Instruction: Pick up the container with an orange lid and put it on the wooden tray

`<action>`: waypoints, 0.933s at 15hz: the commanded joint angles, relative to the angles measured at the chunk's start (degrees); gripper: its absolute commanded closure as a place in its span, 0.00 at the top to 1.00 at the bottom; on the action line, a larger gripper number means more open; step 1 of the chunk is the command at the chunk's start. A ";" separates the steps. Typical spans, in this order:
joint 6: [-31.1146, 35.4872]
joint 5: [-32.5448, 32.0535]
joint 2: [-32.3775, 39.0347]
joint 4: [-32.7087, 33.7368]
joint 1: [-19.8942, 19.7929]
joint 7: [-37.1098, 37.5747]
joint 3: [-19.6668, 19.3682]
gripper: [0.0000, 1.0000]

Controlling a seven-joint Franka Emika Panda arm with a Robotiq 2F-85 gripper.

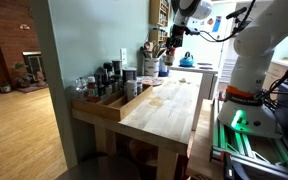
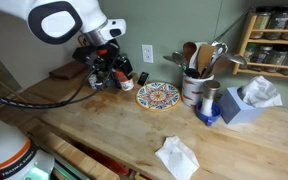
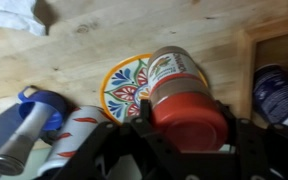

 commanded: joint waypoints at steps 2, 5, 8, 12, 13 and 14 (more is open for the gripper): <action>-1.76 -0.96 -5.30 -2.29 4.50 0.68 1.62 0.37; -2.21 -0.80 -6.74 -2.15 5.72 1.59 1.85 0.62; -2.28 -0.75 -5.56 -2.05 5.33 1.38 1.29 0.62; -2.28 -0.74 -5.44 -2.00 5.33 1.38 1.29 0.37; -2.44 -0.19 -6.59 -1.96 7.37 0.45 2.07 0.37; -2.76 0.10 -7.37 -1.85 9.04 -0.22 2.79 0.37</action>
